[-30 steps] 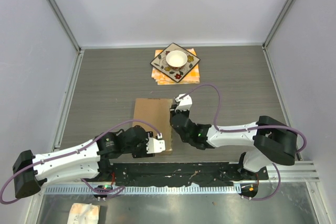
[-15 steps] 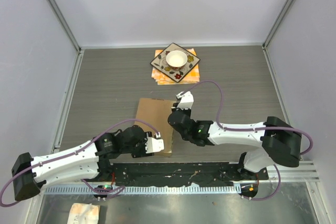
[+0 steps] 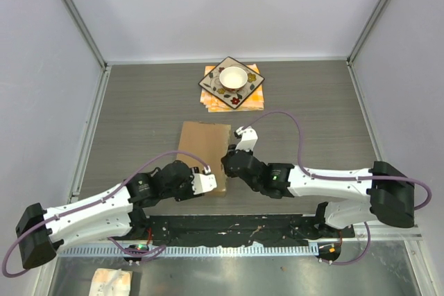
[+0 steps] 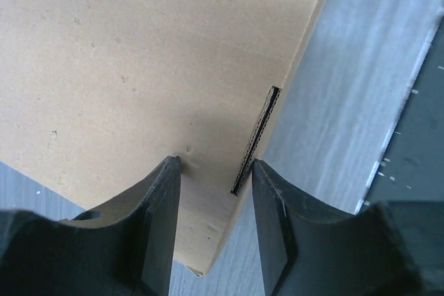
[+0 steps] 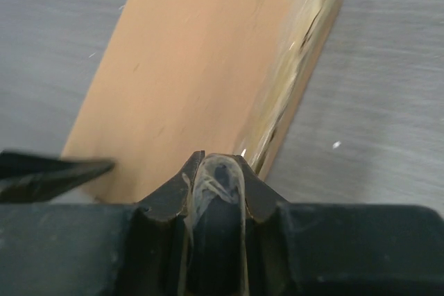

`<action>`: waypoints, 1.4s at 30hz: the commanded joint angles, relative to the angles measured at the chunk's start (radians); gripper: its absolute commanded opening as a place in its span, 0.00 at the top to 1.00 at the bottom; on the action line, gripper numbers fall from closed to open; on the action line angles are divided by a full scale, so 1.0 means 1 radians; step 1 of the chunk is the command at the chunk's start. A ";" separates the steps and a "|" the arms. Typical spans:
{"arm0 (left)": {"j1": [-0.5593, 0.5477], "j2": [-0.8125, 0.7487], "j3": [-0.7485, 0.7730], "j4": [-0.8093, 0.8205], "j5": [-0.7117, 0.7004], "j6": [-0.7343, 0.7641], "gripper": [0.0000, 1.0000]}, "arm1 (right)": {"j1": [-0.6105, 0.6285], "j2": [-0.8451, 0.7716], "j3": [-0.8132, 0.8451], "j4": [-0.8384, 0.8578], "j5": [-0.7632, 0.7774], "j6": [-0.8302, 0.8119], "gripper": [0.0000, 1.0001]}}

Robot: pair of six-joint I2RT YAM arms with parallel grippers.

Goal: Unpack the express box
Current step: Cut the express box at the center of the board.

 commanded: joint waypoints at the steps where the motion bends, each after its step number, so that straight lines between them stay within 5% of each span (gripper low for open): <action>1: 0.044 0.013 -0.015 0.043 -0.088 -0.025 0.80 | 0.014 -0.080 -0.018 -0.014 -0.160 0.075 0.99; 3: 0.053 0.012 -0.015 0.040 -0.088 -0.023 0.79 | 0.014 -0.109 -0.028 -0.036 -0.179 0.078 0.99; 7: 0.071 0.003 -0.012 0.019 -0.062 0.012 0.37 | 0.014 -0.191 -0.037 -0.106 -0.145 0.036 0.99; 10: 0.071 0.002 0.006 -0.027 0.007 0.102 0.21 | 0.007 -0.243 -0.003 -0.187 -0.078 -0.023 0.99; 18: 0.025 0.150 0.078 -0.034 0.122 0.332 0.14 | -0.006 -0.333 0.011 -0.191 0.177 -0.252 0.99; 24: 0.024 0.249 0.120 0.008 0.160 0.468 0.21 | -0.013 -0.379 -0.023 -0.114 0.231 -0.305 0.99; 27: 0.024 0.244 0.118 -0.023 0.226 0.577 0.40 | -0.024 -0.389 -0.025 -0.097 0.244 -0.339 0.99; 28: 0.024 0.234 0.114 -0.076 0.249 0.617 0.55 | -0.029 -0.392 -0.022 -0.091 0.244 -0.368 0.99; 33: 0.018 0.042 0.022 -0.197 0.327 0.895 0.97 | -0.136 -0.376 -0.058 0.021 0.179 -0.461 0.99; 37: 0.016 -0.107 -0.008 -0.473 0.314 1.187 1.00 | -0.251 -0.306 -0.069 0.153 0.048 -0.500 0.99; 42: 0.018 -0.323 -0.037 -0.640 0.249 1.320 1.00 | -0.383 -0.148 -0.039 0.336 -0.104 -0.582 0.99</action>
